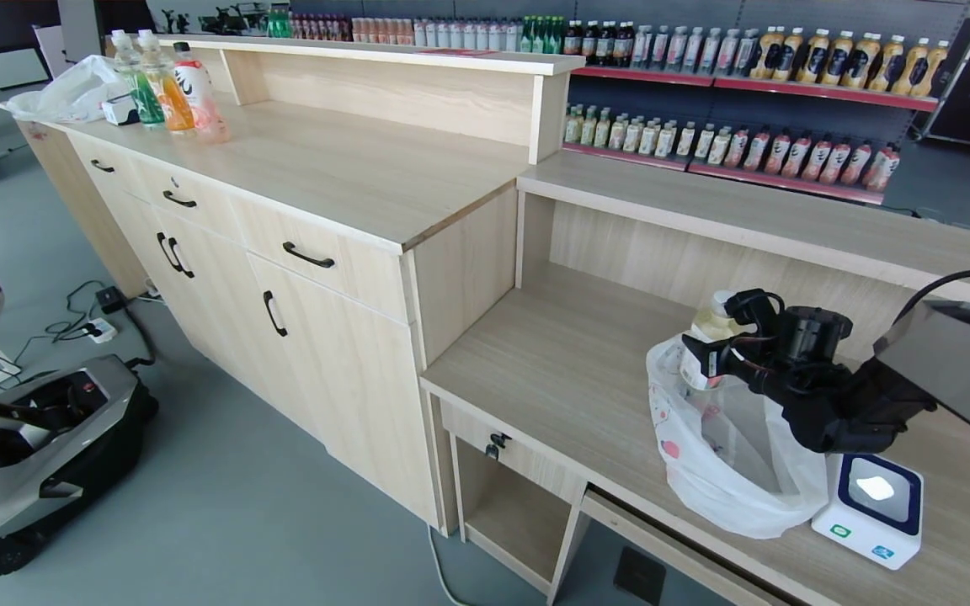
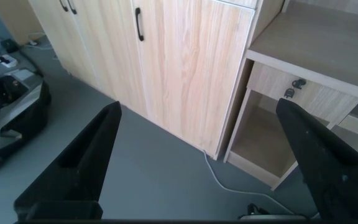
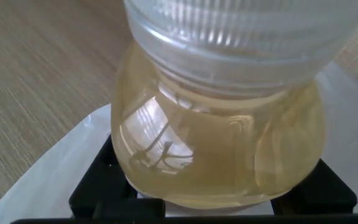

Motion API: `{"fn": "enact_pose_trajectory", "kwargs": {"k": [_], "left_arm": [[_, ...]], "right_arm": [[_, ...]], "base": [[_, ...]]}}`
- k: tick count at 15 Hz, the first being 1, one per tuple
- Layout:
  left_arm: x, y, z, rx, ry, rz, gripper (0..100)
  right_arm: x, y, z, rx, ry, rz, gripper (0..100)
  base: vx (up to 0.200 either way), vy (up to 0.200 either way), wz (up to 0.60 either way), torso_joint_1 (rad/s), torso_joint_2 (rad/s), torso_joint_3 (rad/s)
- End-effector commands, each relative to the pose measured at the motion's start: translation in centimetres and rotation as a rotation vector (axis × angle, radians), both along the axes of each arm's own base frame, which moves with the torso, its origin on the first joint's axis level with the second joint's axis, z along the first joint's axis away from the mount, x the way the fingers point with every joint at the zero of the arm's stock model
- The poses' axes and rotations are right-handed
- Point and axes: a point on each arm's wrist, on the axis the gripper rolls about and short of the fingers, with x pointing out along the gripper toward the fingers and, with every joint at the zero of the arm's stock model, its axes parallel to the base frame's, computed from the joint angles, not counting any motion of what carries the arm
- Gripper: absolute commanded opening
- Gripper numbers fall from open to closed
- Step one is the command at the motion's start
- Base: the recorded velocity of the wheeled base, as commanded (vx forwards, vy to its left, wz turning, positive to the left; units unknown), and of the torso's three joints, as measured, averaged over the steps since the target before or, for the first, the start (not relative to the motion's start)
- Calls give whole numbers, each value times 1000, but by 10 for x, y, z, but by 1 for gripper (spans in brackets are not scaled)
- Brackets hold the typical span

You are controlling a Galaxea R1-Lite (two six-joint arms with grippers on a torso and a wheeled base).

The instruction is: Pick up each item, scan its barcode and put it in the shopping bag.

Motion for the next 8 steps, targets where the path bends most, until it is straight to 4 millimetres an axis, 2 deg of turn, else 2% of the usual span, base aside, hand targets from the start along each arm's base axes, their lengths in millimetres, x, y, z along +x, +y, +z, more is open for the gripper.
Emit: {"fn": "enact_pose_trajectory", "kwargs": {"k": [1, 3, 8], "left_arm": [[0, 0, 0, -1, -1, 0, 100], [0, 0, 0, 0, -1, 0, 100], [0, 0, 0, 0, -1, 0, 100]], "right_arm": [[0, -10, -6, -16, 12, -19, 0], [-1, -17, -11, -38, 18, -32, 0], [-1, -19, -23, -40, 33, -36, 0]], "base": [[0, 0, 0, 0, 0, 0], [0, 0, 0, 0, 0, 0], [0, 0, 0, 0, 0, 0]]}}
